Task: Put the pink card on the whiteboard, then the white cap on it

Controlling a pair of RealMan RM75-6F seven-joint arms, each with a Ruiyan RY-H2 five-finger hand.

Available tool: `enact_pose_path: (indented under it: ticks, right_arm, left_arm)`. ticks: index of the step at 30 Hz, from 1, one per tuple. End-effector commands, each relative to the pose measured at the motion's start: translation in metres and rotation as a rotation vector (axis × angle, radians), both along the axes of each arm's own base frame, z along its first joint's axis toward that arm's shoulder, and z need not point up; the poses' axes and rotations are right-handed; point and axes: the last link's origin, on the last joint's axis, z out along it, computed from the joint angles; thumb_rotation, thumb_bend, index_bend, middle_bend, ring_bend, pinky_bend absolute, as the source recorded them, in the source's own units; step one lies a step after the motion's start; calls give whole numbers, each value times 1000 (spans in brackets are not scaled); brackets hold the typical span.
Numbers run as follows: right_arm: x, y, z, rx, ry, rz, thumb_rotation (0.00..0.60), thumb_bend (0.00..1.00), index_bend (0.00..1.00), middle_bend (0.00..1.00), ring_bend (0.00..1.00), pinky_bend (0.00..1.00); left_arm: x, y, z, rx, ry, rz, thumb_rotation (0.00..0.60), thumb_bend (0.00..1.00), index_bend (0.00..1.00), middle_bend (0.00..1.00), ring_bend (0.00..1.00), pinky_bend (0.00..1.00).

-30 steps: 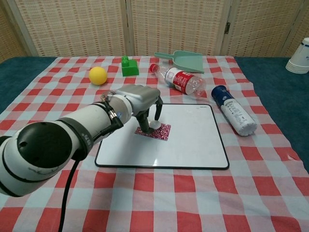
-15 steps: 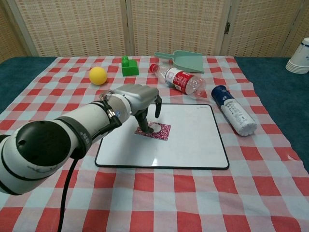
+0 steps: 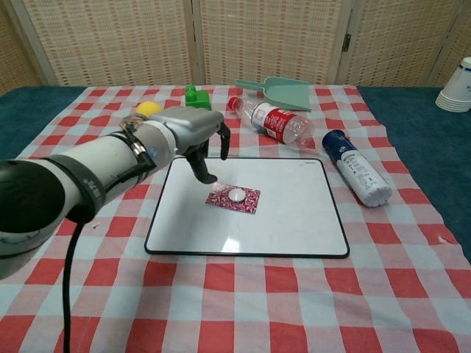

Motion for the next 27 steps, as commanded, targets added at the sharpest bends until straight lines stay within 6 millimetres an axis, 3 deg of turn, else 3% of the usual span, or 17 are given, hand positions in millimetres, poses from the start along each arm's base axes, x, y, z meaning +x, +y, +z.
enact_pose_path:
  ticks: [1, 9, 10, 13, 15, 18, 22, 24, 27]
  right_arm:
    - [1, 1, -2, 5, 4, 6, 600, 0, 38, 74, 0, 0]
    - [5, 3, -8, 20, 17, 18, 600, 0, 38, 74, 0, 0]
    - [5, 3, -9, 19, 18, 19, 600, 0, 38, 74, 0, 0]
    - [6, 3, -9, 16, 20, 20, 600, 0, 38, 74, 0, 0]
    - [6, 4, -8, 12, 22, 21, 600, 0, 38, 74, 0, 0]
    - [7, 5, -8, 9, 23, 23, 600, 0, 38, 74, 0, 0]
    - [5, 5, -10, 16, 29, 14, 600, 0, 38, 74, 0, 0]
    - [5, 4, -11, 19, 30, 9, 600, 0, 38, 74, 0, 0]
    - [6, 4, -11, 13, 33, 9, 600, 0, 38, 73, 0, 0]
  left_arm:
    - [-29, -1, 41, 69, -4, 47, 600, 315, 454, 999, 984, 975]
    - [-121, -19, 95, 246, -141, 157, 600, 353, 479, 972, 966, 962]
    - [-135, -24, 102, 282, -176, 157, 600, 362, 473, 948, 948, 951]
    - [-169, -38, 118, 369, -242, 135, 600, 349, 386, 744, 773, 854]
    - [-186, -45, 126, 411, -261, 118, 600, 281, 286, 516, 566, 728]
    - [-209, -56, 136, 428, -289, 124, 600, 240, 217, 312, 360, 536]
    - [-237, -77, 142, 411, -285, 143, 600, 273, 183, 183, 164, 330]
    - [-249, -86, 142, 385, -262, 156, 600, 274, 78, 81, 36, 167]
    - [-268, -99, 146, 352, -188, 136, 600, 211, 0, 0, 0, 13]
